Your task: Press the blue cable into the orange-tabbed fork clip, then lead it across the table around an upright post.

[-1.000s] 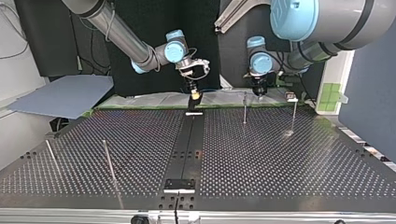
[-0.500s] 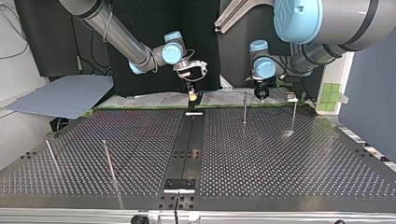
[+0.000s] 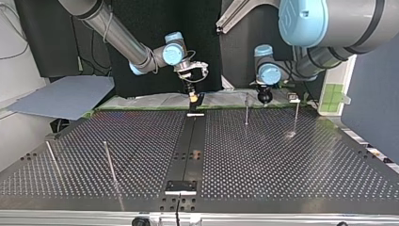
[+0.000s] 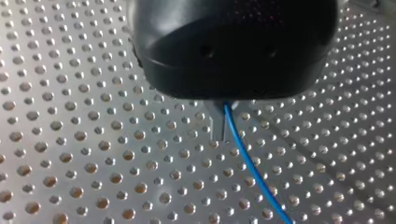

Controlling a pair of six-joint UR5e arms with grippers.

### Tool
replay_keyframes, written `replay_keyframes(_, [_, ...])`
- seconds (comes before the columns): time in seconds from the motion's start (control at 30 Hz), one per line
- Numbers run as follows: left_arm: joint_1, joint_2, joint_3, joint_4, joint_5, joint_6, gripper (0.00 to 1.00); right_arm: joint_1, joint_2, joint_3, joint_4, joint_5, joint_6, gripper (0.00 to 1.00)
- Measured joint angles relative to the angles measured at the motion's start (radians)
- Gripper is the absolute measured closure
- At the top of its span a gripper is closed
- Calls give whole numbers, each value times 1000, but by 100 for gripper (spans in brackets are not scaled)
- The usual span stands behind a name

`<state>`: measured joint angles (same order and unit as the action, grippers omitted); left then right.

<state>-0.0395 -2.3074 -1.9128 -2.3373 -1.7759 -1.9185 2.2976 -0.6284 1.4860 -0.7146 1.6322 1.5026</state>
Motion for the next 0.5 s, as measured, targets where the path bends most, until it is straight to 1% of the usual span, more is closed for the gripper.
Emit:
replay_keyframes(0.13, [10, -2, 18, -34, 11, -2, 100, -3, 0, 0, -1, 0, 0, 100])
replay_keyframes(0.3, [15, -3, 29, -59, 15, -2, 100, -7, 0, 0, -5, 0, 0, 100])
replay_keyframes(0.5, [17, -3, 37, -70, 21, -2, 100, -15, 1, -1, -8, 1, 8, 100])
